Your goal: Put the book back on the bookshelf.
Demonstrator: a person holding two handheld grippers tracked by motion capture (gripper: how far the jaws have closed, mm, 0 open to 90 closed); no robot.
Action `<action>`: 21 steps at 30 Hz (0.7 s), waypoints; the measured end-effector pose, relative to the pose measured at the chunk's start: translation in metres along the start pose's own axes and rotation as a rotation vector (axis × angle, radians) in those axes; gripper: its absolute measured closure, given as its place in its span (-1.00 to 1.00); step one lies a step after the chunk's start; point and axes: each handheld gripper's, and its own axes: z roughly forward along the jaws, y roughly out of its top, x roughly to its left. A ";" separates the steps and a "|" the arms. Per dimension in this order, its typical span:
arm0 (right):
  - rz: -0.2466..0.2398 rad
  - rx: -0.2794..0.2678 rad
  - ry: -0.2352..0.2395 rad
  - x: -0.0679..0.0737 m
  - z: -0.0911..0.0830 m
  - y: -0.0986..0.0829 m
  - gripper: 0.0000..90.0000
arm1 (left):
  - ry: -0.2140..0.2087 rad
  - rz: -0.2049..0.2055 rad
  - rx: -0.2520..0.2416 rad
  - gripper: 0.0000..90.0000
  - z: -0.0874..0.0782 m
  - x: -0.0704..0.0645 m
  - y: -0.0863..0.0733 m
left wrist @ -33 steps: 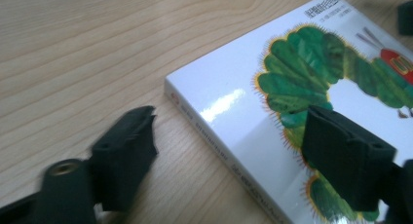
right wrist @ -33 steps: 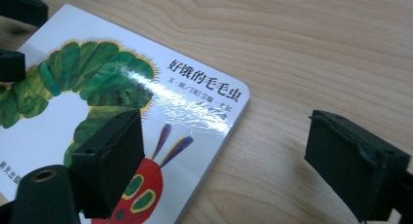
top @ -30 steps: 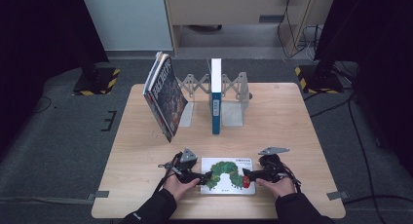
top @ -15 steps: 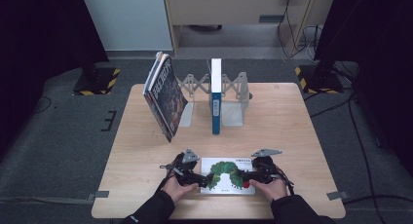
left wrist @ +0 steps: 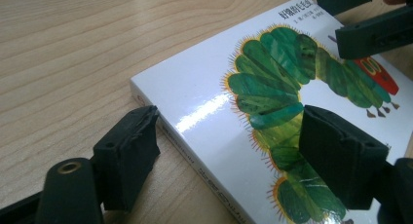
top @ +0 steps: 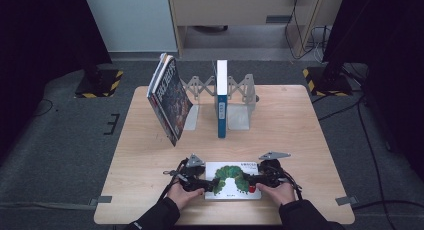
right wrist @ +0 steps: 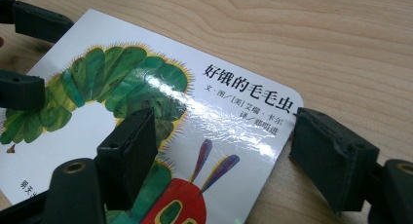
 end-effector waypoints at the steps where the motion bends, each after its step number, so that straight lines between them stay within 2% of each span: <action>1: 0.003 -0.005 0.003 0.000 0.000 0.000 -0.45 | -0.003 -0.007 -0.001 -0.53 0.000 0.000 0.000; 4: 0.018 -0.022 0.020 -0.003 -0.001 0.002 -0.45 | 0.006 -0.012 -0.008 -0.54 0.002 0.000 0.001; 10: 0.024 -0.042 0.014 -0.012 0.000 0.008 -0.41 | 0.011 0.023 -0.012 -0.59 0.008 -0.003 0.004; 14: 0.047 -0.026 0.022 -0.013 -0.003 0.008 -0.41 | -0.001 0.036 0.003 -0.53 0.004 -0.002 0.002; 18: 0.022 -0.009 0.016 -0.009 -0.003 0.003 -0.43 | -0.002 0.050 0.024 -0.51 -0.001 -0.005 -0.002; 21: 0.040 0.002 0.017 -0.008 -0.004 0.001 -0.42 | -0.024 0.048 0.031 -0.49 -0.002 -0.007 -0.003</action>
